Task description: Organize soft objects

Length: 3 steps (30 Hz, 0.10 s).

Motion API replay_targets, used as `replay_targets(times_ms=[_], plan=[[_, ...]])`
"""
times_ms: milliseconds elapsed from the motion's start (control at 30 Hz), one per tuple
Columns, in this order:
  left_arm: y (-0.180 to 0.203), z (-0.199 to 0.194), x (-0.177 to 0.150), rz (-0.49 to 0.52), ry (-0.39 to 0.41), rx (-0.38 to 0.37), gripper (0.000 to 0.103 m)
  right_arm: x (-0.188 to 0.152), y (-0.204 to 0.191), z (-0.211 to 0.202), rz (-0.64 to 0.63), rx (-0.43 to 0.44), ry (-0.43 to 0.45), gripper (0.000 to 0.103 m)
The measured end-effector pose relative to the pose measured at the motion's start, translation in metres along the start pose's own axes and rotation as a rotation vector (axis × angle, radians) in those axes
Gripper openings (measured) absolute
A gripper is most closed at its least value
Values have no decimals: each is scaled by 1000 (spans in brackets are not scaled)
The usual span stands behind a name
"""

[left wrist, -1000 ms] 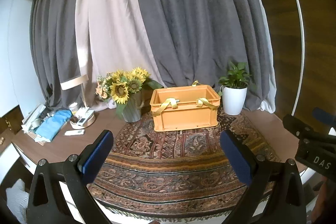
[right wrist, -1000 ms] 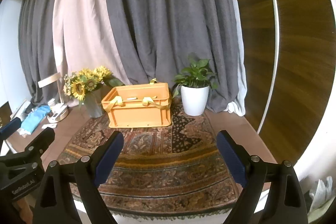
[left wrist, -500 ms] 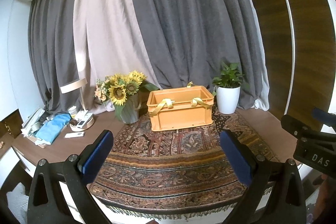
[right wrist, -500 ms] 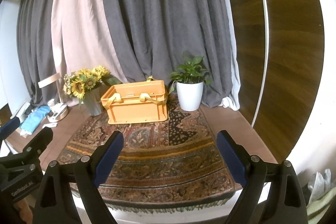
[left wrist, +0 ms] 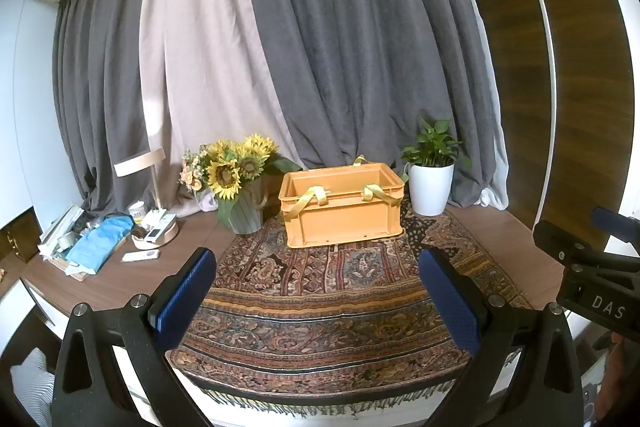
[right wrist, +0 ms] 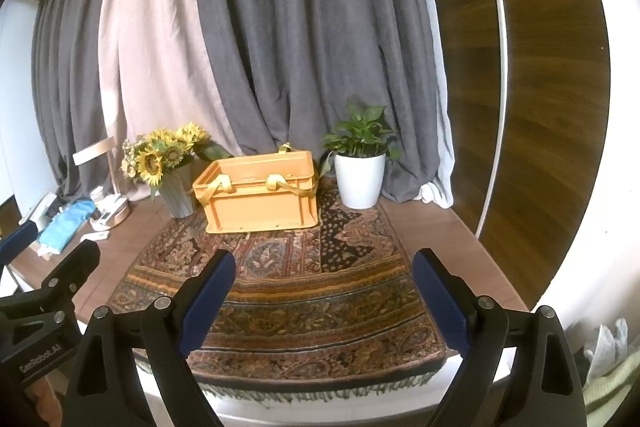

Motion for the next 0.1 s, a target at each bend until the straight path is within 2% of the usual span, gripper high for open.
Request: replay_targets(times_ms=[100], plan=[[-2,-1,0,-4,-3,-1,103,-1,0,0,-4,-1,0,91]])
Point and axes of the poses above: each gripper's, at about its wrist camera, not at the fingertips, and z roughly the way its jaws point, y to its right, x to its top, the point moved 5 cm from there along z, roughly the way its jaws point, and after that the axes turned 10 degrees about y, right-handed, at the moved point
